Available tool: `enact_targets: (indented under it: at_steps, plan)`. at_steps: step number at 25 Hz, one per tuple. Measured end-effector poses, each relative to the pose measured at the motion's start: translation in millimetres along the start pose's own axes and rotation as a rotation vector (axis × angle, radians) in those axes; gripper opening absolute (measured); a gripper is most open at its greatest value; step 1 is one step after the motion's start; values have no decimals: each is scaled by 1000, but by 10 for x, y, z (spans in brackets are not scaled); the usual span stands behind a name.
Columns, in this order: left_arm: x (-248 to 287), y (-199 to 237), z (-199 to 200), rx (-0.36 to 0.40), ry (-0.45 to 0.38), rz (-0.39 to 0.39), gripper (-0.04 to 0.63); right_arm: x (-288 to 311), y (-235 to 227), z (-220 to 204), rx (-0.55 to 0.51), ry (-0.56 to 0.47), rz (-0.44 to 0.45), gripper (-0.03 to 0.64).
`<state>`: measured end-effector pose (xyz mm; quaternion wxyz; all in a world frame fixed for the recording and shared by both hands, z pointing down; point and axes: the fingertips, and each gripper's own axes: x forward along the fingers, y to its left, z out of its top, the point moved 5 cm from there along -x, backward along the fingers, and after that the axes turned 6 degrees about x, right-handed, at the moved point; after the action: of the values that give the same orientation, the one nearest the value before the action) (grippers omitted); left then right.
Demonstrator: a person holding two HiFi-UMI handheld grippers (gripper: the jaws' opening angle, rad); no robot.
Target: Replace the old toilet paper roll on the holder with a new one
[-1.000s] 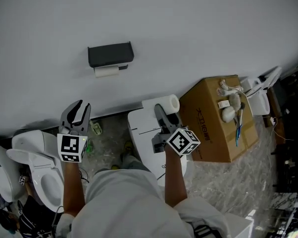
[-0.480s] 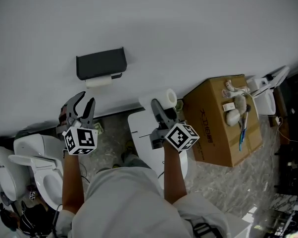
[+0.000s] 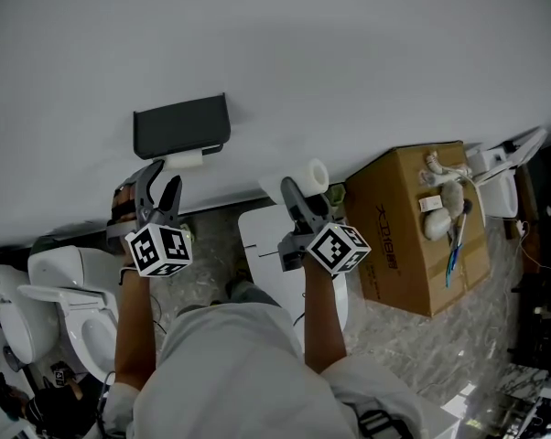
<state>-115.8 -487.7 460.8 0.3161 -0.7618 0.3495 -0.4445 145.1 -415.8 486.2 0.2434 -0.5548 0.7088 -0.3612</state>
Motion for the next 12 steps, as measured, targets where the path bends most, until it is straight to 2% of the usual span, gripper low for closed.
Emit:
enact_targets:
  at_steps: [7, 12]
  plan:
    - [158, 16, 61, 107, 82, 28, 212, 61, -121, 173, 6, 2, 3, 298]
    - [233, 29, 70, 133, 122, 60, 215, 147, -162, 265, 4, 4, 23, 298]
